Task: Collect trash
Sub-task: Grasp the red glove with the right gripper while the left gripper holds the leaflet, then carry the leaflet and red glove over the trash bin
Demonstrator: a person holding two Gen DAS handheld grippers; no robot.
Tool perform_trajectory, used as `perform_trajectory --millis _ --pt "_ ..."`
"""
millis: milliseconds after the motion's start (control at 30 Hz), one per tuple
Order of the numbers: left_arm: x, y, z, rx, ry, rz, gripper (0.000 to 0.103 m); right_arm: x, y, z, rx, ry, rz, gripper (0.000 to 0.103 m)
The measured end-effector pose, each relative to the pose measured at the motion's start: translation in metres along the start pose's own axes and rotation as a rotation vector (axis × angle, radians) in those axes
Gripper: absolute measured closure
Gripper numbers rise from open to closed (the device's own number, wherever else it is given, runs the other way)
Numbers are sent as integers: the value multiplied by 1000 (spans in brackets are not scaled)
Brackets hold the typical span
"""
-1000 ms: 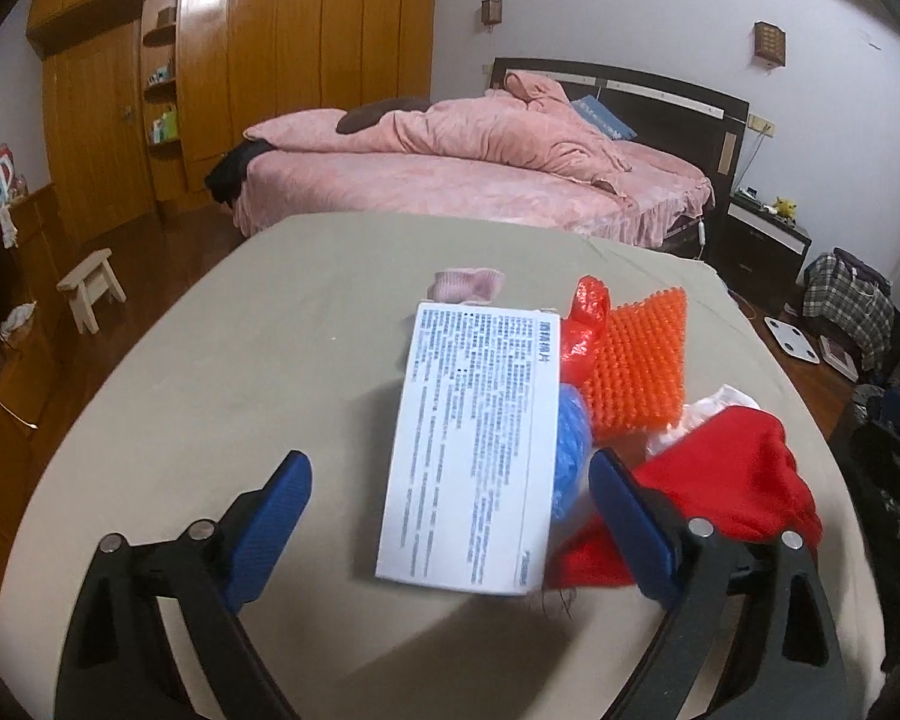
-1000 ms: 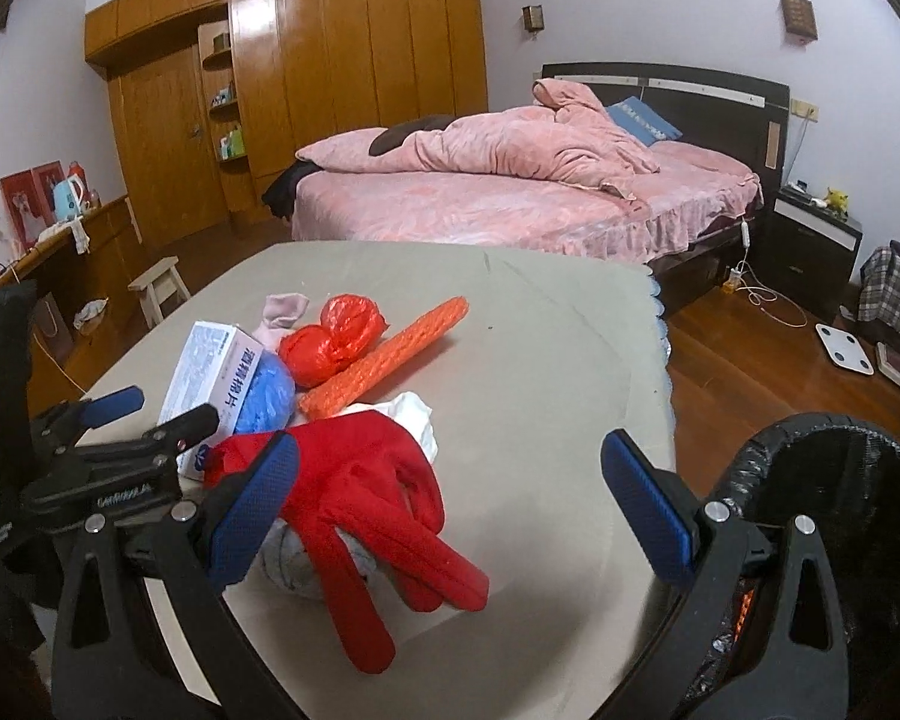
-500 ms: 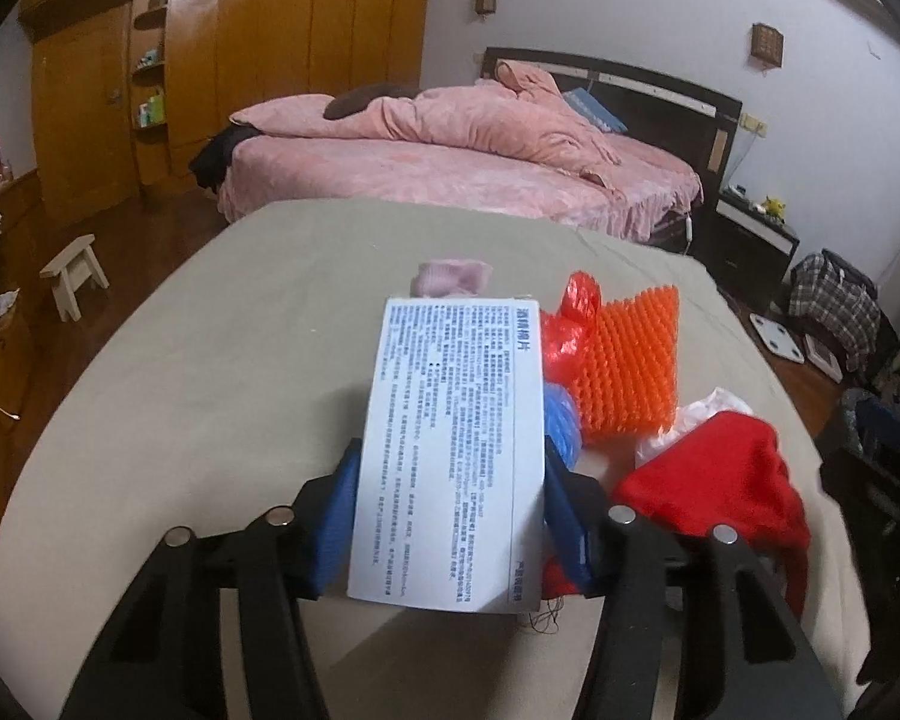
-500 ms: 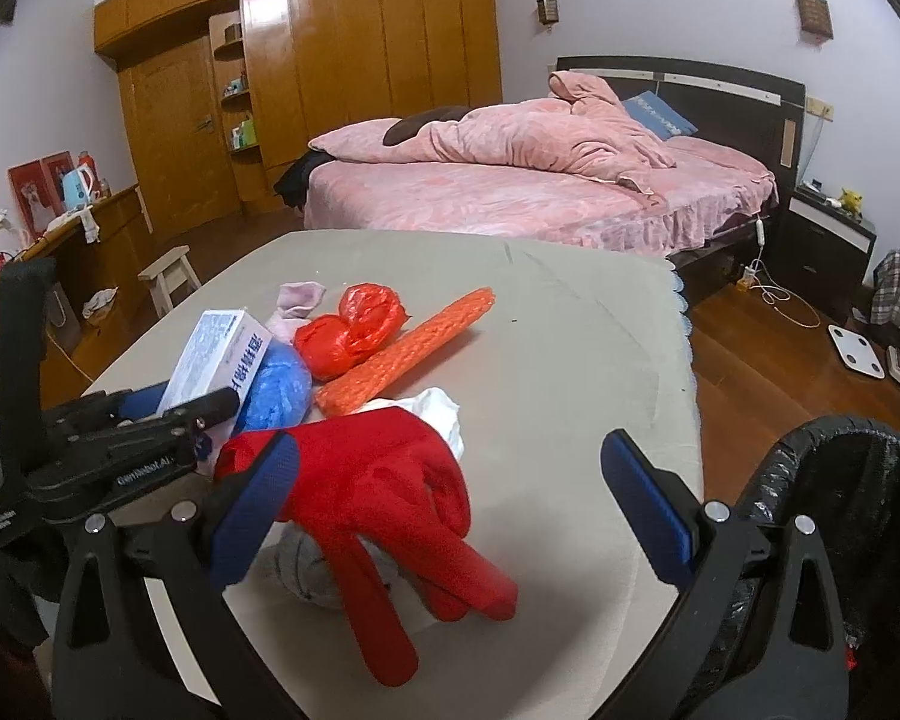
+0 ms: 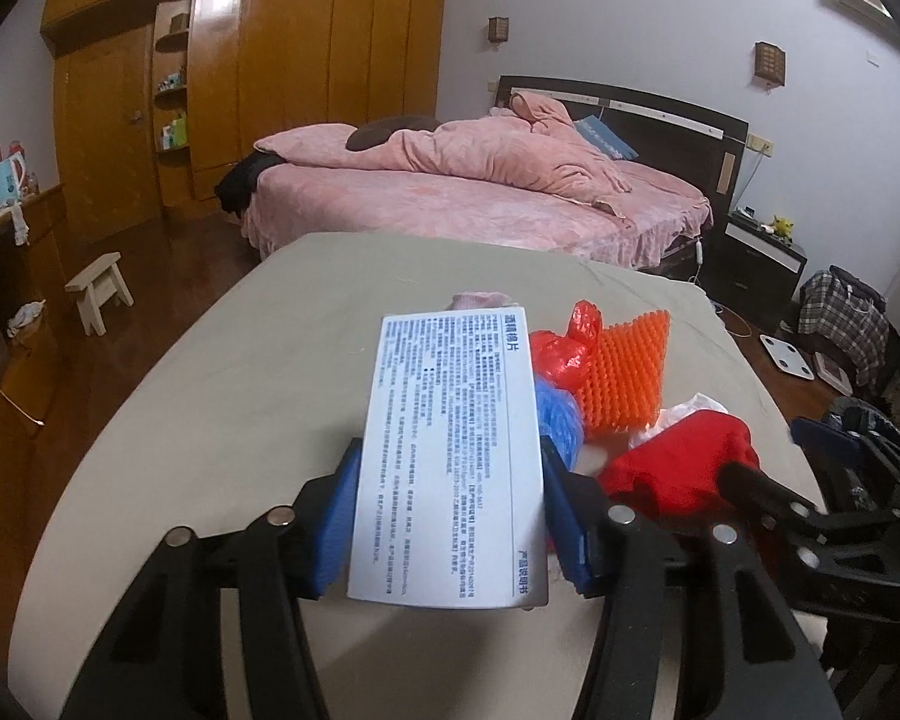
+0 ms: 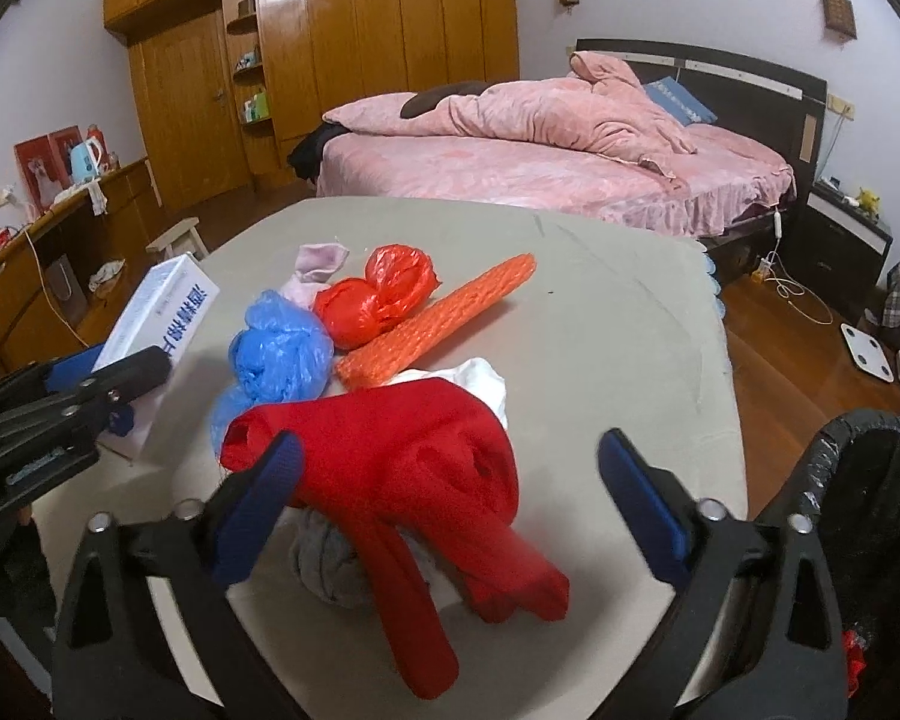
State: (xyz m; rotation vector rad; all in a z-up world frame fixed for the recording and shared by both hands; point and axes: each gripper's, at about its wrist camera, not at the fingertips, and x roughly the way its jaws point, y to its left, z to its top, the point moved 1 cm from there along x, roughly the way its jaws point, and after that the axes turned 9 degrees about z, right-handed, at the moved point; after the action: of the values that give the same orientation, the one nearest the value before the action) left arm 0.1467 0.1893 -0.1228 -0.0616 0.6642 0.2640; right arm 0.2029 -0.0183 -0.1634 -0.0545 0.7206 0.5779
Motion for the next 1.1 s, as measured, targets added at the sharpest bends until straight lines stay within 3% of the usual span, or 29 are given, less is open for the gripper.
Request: perform_trajectory --millis 33,100,167,267,667,1100 --pt "-1 0 0 0 -1 2 48 2 0 0 -4 11 8 34" --pt "-1 -1 0 0 0 1 48 6 -1 -1 3 41 37 45" --pt "-2 -1 -1 -3 1 -5 48 6 -1 -2 12 54 73 70" --pt "-7 -4 0 -2 -5 -13 48 4 -3 -2 24 67 133 87" --pt "-35 -13 16 7 -52 -25 48 -45 2 25 27 -45 193 91" --pt "-68 -45 33 22 -96 -70 48 -115 -6 47 9 -181 175 91"
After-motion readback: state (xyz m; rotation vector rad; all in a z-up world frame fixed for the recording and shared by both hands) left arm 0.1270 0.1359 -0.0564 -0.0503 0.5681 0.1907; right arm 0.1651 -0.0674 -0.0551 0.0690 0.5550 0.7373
